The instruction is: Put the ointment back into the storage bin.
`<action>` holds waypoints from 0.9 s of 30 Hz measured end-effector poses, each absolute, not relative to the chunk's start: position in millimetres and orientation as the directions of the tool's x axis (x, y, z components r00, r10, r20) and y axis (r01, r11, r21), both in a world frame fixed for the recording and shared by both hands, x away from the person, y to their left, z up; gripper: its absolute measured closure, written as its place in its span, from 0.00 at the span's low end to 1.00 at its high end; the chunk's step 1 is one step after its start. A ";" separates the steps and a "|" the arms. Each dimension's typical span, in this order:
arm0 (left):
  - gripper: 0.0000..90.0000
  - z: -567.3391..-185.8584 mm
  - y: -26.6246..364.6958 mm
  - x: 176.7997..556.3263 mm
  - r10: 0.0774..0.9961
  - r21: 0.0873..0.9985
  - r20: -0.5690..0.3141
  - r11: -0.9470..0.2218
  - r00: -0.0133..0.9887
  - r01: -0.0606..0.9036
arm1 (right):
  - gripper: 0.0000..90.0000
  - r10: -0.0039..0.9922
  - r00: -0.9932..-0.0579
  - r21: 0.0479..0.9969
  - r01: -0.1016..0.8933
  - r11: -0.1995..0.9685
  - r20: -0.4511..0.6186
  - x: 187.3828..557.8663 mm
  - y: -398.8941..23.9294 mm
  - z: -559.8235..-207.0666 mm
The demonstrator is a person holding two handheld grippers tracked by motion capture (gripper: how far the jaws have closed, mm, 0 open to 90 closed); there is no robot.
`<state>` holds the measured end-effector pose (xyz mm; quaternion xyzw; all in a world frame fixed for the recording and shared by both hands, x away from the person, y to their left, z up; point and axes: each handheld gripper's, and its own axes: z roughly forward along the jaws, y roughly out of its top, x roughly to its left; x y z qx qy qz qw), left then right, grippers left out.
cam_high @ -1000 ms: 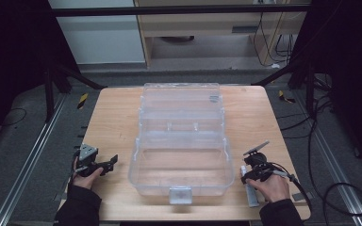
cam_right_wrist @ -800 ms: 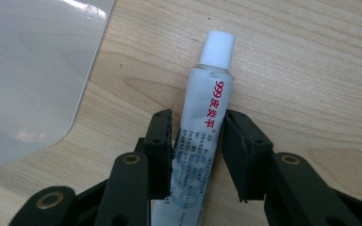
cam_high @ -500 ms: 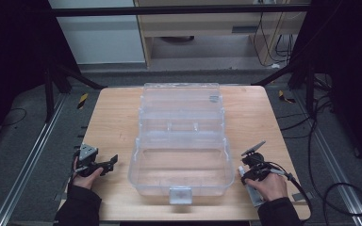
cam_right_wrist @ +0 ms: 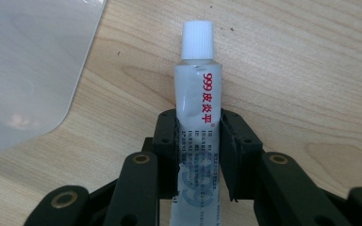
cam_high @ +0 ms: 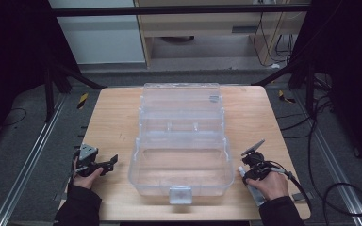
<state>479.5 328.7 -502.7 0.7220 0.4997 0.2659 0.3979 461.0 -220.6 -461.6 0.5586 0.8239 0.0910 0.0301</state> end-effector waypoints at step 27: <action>0.10 -502.6 328.5 479.6 0.932 0.838 -0.009 -0.190 0.361 0.511 | 0.77 0.884 -0.454 0.429 0.824 0.370 0.111 464.4 -232.1 -392.0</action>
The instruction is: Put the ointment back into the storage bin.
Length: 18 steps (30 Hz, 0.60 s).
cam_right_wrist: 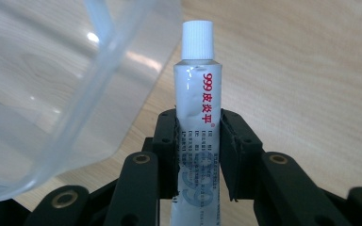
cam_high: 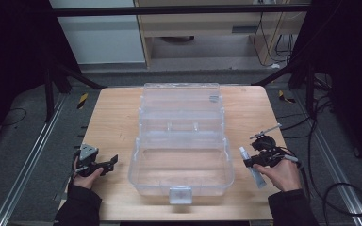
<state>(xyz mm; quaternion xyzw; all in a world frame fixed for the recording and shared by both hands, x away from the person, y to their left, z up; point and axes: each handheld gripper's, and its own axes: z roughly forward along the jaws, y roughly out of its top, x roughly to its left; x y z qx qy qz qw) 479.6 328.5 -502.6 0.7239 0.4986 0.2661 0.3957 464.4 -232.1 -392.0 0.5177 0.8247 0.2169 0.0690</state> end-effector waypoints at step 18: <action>0.10 -502.7 328.5 479.7 0.932 0.839 -0.012 -0.188 0.362 0.512 | 0.77 0.745 -0.662 0.564 0.644 0.517 0.073 469.0 -218.8 -330.8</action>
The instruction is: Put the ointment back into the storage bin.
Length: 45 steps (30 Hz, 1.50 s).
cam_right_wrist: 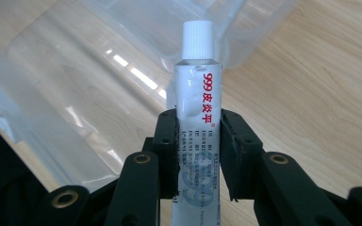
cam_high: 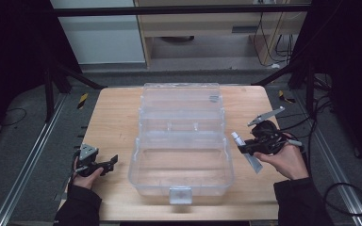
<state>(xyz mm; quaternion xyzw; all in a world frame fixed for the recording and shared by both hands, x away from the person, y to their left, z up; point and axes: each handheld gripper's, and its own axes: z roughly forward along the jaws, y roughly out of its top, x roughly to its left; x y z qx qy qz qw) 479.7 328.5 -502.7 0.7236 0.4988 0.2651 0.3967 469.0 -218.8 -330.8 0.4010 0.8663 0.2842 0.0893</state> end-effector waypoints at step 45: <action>0.10 -502.6 329.2 479.9 0.932 0.839 -0.017 -0.185 0.363 0.512 | 0.77 0.220 -0.975 0.395 0.201 0.896 -0.004 491.7 -92.8 -331.9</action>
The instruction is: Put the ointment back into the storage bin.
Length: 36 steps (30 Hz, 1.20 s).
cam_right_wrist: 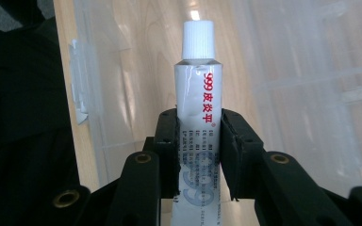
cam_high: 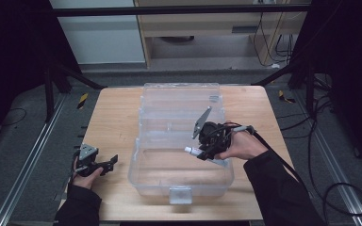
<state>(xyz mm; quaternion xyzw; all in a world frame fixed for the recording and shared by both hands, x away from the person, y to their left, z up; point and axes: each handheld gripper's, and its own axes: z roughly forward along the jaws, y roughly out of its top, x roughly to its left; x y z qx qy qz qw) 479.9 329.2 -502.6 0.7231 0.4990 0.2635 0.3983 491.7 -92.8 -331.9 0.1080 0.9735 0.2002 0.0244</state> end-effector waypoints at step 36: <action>0.10 -502.6 329.4 479.9 0.931 0.840 -0.020 -0.182 0.364 0.512 | 0.77 0.068 -0.997 0.218 0.071 0.973 0.022 480.7 -74.6 -408.5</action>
